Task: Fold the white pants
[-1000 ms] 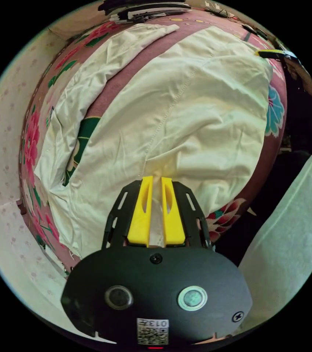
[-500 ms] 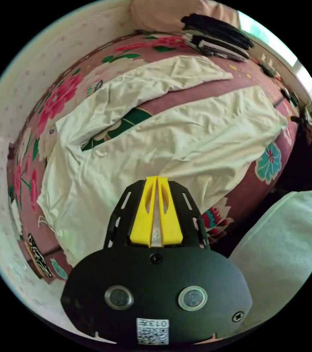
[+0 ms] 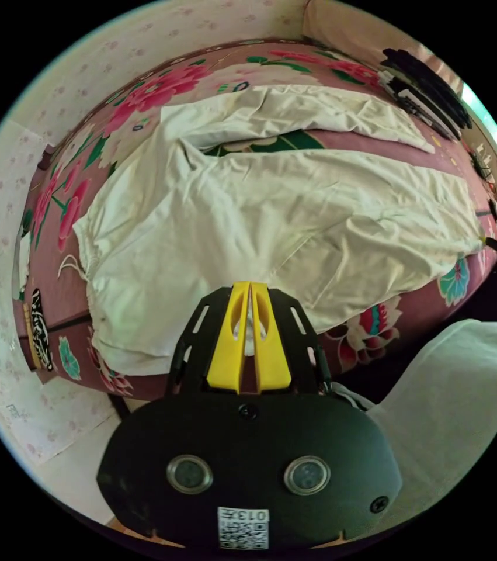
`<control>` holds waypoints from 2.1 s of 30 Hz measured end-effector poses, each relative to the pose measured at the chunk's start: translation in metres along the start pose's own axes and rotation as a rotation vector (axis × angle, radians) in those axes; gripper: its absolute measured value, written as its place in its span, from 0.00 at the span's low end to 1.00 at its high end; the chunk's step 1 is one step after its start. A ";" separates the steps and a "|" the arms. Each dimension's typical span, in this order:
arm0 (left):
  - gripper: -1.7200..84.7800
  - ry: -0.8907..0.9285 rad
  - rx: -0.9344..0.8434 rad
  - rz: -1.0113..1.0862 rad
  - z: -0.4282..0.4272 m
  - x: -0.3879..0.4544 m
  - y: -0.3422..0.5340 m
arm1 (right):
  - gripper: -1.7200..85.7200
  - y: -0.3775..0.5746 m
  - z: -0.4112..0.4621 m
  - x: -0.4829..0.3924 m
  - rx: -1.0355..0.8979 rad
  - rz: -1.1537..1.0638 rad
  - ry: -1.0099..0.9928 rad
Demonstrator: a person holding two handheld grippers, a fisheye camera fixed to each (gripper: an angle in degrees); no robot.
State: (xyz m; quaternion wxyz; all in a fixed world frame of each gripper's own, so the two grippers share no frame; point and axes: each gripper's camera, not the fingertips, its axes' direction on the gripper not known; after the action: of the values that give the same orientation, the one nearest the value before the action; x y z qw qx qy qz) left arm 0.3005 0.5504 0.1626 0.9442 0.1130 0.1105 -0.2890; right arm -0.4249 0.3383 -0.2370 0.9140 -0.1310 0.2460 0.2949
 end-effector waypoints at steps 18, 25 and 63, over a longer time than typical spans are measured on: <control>0.02 -0.179 -0.092 -0.142 0.024 -0.039 -0.018 | 0.10 0.000 -0.117 -0.007 0.207 -0.045 0.060; 0.02 -0.243 -0.281 -0.164 0.062 -0.067 -0.014 | 0.04 -0.032 -0.135 -0.093 0.266 -0.161 0.262; 0.02 -0.227 -0.031 -0.087 -0.021 -0.019 -0.164 | 0.02 -0.145 -0.044 -0.214 0.193 -0.445 -0.023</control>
State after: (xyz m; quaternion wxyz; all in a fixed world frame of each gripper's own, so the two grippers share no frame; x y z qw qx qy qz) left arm 0.1885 0.4342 0.1236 0.9387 0.0603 0.0123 -0.3391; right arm -0.5049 0.1048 -0.1479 0.9674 -0.0909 0.2278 0.0629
